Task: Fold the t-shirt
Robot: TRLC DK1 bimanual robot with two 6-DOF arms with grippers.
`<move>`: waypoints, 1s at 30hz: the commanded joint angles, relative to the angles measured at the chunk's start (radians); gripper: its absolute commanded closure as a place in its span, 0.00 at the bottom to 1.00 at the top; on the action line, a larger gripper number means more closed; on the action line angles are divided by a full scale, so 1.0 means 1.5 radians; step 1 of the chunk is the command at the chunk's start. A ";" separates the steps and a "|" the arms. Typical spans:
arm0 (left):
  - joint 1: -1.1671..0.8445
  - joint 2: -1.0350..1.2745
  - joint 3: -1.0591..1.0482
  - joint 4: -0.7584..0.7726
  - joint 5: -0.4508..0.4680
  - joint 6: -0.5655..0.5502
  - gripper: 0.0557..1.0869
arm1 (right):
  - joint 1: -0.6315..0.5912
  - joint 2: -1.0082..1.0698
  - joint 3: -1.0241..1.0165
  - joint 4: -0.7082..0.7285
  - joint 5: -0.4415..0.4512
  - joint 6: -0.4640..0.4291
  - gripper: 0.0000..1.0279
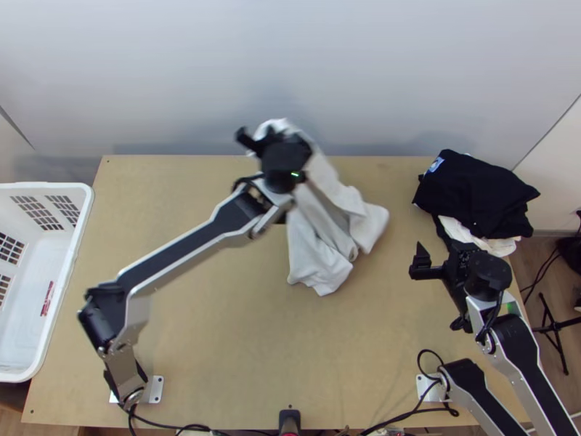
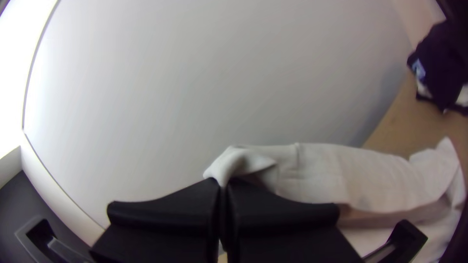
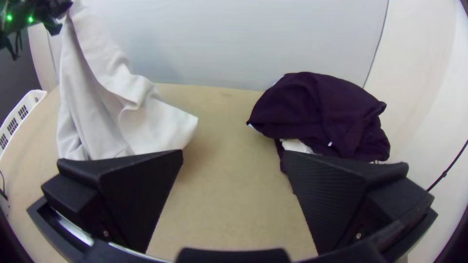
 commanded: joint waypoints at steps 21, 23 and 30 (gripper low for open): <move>0.327 -0.459 -0.656 -0.166 0.190 -0.247 0.04 | 0.035 0.018 -0.063 -0.057 -0.226 0.077 0.04; 0.338 -0.496 -0.665 -0.204 0.202 -0.258 0.04 | 0.039 0.026 -0.062 -0.047 -0.262 0.108 0.04; 0.373 -0.608 -0.695 -0.352 0.288 -0.325 0.04 | 0.083 0.105 -0.060 0.009 -0.314 0.168 0.05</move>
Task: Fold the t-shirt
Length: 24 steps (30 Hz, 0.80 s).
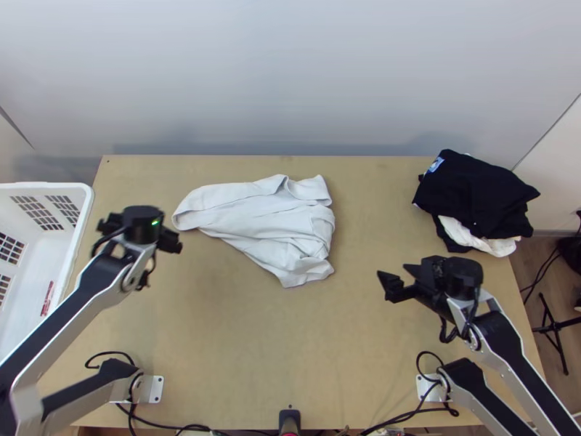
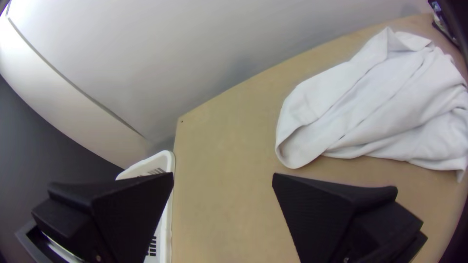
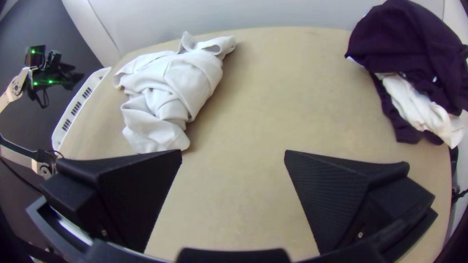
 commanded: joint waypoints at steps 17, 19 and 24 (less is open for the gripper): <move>0.041 -0.332 -0.139 -0.298 0.116 -0.102 0.04 | 0.198 0.403 0.107 0.140 -0.055 -0.065 0.09; 0.045 -0.347 -0.142 -0.307 0.116 -0.100 0.04 | 0.195 0.429 0.114 0.142 -0.051 -0.100 0.09; 0.048 -0.382 -0.150 -0.320 0.115 -0.093 0.04 | 0.187 0.466 0.120 0.161 -0.045 -0.183 0.09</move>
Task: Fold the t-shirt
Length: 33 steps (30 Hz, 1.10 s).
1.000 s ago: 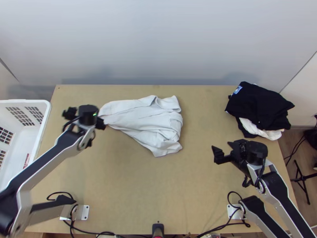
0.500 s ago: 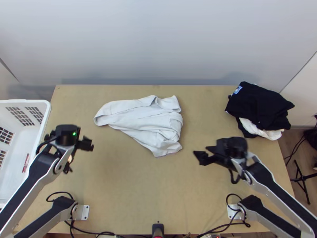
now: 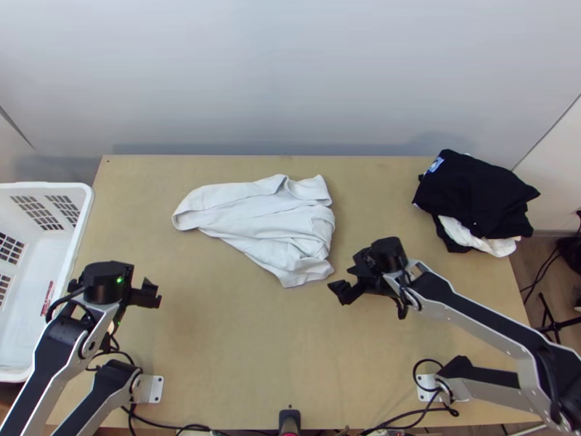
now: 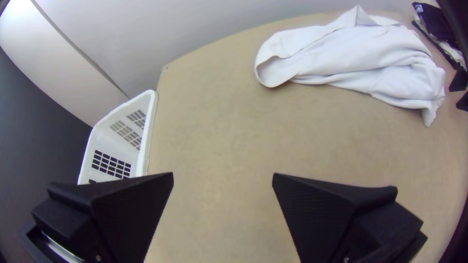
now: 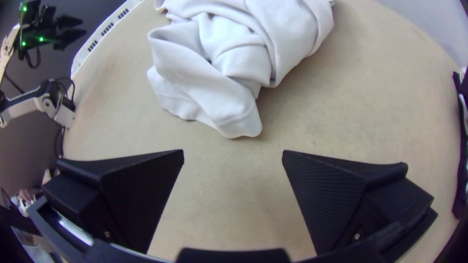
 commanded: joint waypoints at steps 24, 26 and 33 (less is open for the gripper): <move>0.057 -0.054 -0.030 0.019 0.000 0.034 0.04 | 0.057 0.165 0.063 0.091 0.036 -0.229 0.30; 0.059 -0.054 -0.029 0.024 0.000 0.038 0.04 | 0.066 0.166 0.048 0.103 0.040 -0.263 0.56; 0.079 -0.050 -0.029 0.035 0.000 0.061 0.04 | 0.075 0.140 -0.009 0.164 0.087 -0.308 0.97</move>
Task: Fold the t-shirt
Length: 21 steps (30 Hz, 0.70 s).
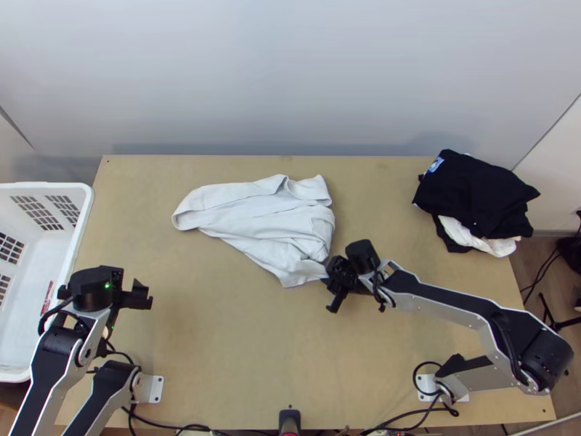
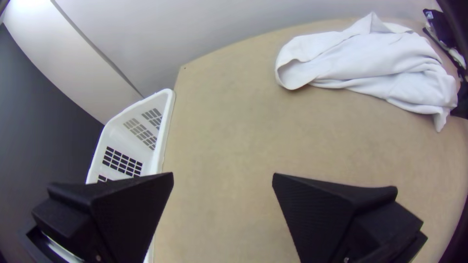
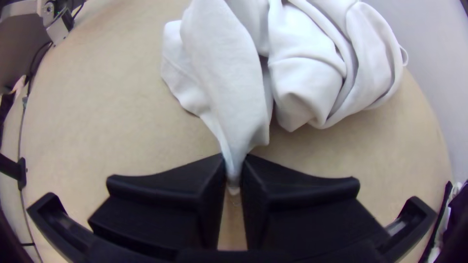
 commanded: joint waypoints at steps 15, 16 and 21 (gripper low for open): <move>-0.023 0.040 0.010 0.040 0.002 0.039 0.04 | 0.062 -0.280 0.387 -0.411 0.076 0.077 0.97; -0.030 0.051 0.014 0.041 0.002 0.039 0.04 | 0.071 -0.278 0.418 -0.421 0.085 0.084 0.97; -0.099 0.075 0.025 0.052 0.002 0.060 0.04 | 0.110 -0.245 0.551 -0.435 0.142 0.108 0.97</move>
